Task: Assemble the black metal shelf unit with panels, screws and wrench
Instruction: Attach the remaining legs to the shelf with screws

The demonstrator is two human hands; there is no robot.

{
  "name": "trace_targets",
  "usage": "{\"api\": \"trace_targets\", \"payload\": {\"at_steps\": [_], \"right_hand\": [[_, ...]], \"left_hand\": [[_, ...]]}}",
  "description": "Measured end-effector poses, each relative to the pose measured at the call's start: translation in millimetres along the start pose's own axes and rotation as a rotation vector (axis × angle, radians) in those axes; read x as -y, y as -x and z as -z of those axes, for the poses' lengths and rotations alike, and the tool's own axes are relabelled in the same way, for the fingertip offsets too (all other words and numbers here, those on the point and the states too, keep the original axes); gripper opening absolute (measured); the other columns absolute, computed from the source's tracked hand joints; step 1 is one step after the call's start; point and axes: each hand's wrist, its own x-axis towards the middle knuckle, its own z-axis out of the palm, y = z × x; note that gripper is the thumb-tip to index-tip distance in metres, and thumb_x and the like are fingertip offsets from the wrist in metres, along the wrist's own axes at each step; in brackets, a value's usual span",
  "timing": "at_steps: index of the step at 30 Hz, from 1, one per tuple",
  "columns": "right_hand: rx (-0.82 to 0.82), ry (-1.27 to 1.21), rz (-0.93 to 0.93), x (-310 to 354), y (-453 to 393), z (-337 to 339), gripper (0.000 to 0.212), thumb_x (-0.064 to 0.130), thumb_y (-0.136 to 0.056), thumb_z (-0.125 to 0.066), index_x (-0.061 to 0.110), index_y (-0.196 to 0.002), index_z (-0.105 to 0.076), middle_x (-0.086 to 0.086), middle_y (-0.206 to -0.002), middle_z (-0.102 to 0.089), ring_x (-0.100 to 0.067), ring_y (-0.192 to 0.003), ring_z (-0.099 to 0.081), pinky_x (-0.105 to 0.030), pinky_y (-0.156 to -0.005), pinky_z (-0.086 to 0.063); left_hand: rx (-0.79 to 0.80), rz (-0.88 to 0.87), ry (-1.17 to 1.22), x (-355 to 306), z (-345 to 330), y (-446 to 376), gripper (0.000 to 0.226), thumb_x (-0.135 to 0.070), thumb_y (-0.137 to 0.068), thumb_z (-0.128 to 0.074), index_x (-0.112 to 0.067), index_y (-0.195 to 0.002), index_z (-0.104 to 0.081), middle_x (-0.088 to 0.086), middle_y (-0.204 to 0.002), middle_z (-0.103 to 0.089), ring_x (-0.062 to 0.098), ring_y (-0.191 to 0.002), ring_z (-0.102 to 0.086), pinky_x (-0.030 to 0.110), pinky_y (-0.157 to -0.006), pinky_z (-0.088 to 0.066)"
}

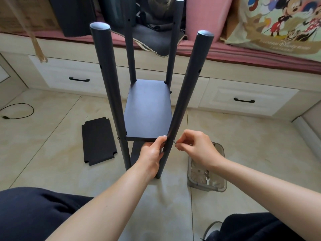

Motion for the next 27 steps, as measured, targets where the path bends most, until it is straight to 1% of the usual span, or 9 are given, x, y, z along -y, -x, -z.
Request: {"api": "trace_targets", "payload": {"at_steps": [2, 5, 10, 12, 16, 19, 21, 24, 27], "right_hand": [[-0.002, -0.015, -0.005, -1.6, -1.1, -0.7, 0.012, 0.006, -0.086, -0.071, 0.013, -0.076, -0.067, -0.003, -0.078, -0.074, -0.015, -0.079, -0.072, -0.041, -0.084, -0.057], [0.01, -0.051, -0.033, -4.0, -3.6, -0.7, 0.015, 0.007, -0.085, -0.071, 0.016, -0.074, -0.066, -0.003, -0.076, -0.074, -0.015, -0.078, -0.072, -0.043, -0.085, -0.057], [0.037, -0.117, -0.066, -7.8, -6.9, -0.5, 0.012, 0.008, -0.084, -0.073, 0.013, -0.076, -0.066, -0.006, -0.076, -0.075, -0.019, -0.079, -0.073, -0.046, -0.087, -0.057], [0.038, -0.139, -0.077, -8.2, -7.8, -1.4, 0.009, 0.007, -0.085, -0.073, 0.009, -0.078, -0.067, -0.008, -0.078, -0.074, -0.021, -0.08, -0.073, -0.046, -0.087, -0.057], [0.044, -0.278, -0.149, -9.2, -8.1, -2.8, 0.008, 0.003, -0.086, -0.072, 0.001, -0.082, -0.066, -0.016, -0.082, -0.074, -0.028, -0.081, -0.073, -0.037, -0.084, -0.06], [0.038, -0.471, -0.235, -7.6, -7.6, -3.6, 0.006, 0.003, -0.09, -0.067, -0.001, -0.087, -0.064, -0.016, -0.082, -0.072, -0.022, -0.076, -0.071, -0.027, -0.074, -0.06], [0.033, -0.538, -0.272, -6.9, -8.4, -3.8, 0.006, 0.005, -0.092, -0.065, -0.001, -0.089, -0.064, -0.014, -0.081, -0.072, -0.019, -0.075, -0.071, -0.024, -0.071, -0.059], [0.043, -0.505, -0.24, -7.0, -9.5, -5.1, 0.006, 0.005, -0.091, -0.066, 0.0, -0.088, -0.064, -0.014, -0.08, -0.073, -0.018, -0.075, -0.072, -0.024, -0.071, -0.059], [0.029, -0.405, -0.17, -8.5, -9.4, -6.7, 0.008, 0.004, -0.09, -0.067, 0.001, -0.084, -0.064, -0.015, -0.081, -0.074, -0.022, -0.078, -0.073, -0.027, -0.074, -0.06]], "left_hand": [[-0.003, 0.001, -0.001, -0.1, -0.2, 0.2, 0.021, -0.022, -0.094, -0.066, -0.008, -0.109, -0.072, 0.011, -0.111, -0.076, 0.018, -0.101, -0.071, 0.023, -0.074, -0.049], [-0.004, 0.002, -0.003, -0.2, -0.2, 0.0, 0.014, -0.022, -0.094, -0.067, -0.012, -0.102, -0.072, 0.009, -0.106, -0.076, 0.017, -0.097, -0.072, 0.022, -0.071, -0.049], [-0.014, 0.0, -0.026, 0.5, 0.1, -1.1, 0.024, -0.024, -0.095, -0.067, -0.008, -0.112, -0.071, 0.01, -0.11, -0.076, 0.02, -0.105, -0.071, 0.025, -0.075, -0.048], [-0.017, -0.004, -0.024, 0.9, 0.1, -1.4, 0.021, -0.024, -0.095, -0.066, -0.009, -0.109, -0.072, 0.009, -0.11, -0.076, 0.02, -0.105, -0.071, 0.024, -0.074, -0.048], [-0.024, 0.005, -0.033, 1.7, 0.7, -2.1, 0.024, -0.026, -0.094, -0.067, -0.009, -0.111, -0.071, 0.007, -0.108, -0.077, 0.016, -0.099, -0.072, 0.023, -0.071, -0.048], [-0.02, 0.004, -0.034, 1.5, 0.2, -2.1, 0.023, -0.026, -0.094, -0.068, -0.01, -0.11, -0.071, 0.007, -0.108, -0.077, 0.018, -0.1, -0.071, 0.023, -0.072, -0.047], [-0.021, 0.007, -0.036, 1.6, 0.1, -1.7, 0.022, -0.026, -0.094, -0.067, -0.011, -0.11, -0.071, 0.006, -0.109, -0.077, 0.017, -0.101, -0.071, 0.023, -0.073, -0.046], [-0.019, 0.005, -0.037, 1.9, 0.4, -1.7, 0.018, -0.026, -0.094, -0.067, -0.012, -0.106, -0.071, 0.006, -0.109, -0.077, 0.017, -0.102, -0.071, 0.023, -0.073, -0.046], [-0.02, 0.006, -0.032, 2.1, 0.1, -1.7, 0.02, -0.025, -0.094, -0.067, -0.011, -0.108, -0.071, 0.007, -0.109, -0.077, 0.016, -0.098, -0.072, 0.023, -0.073, -0.046]]}}
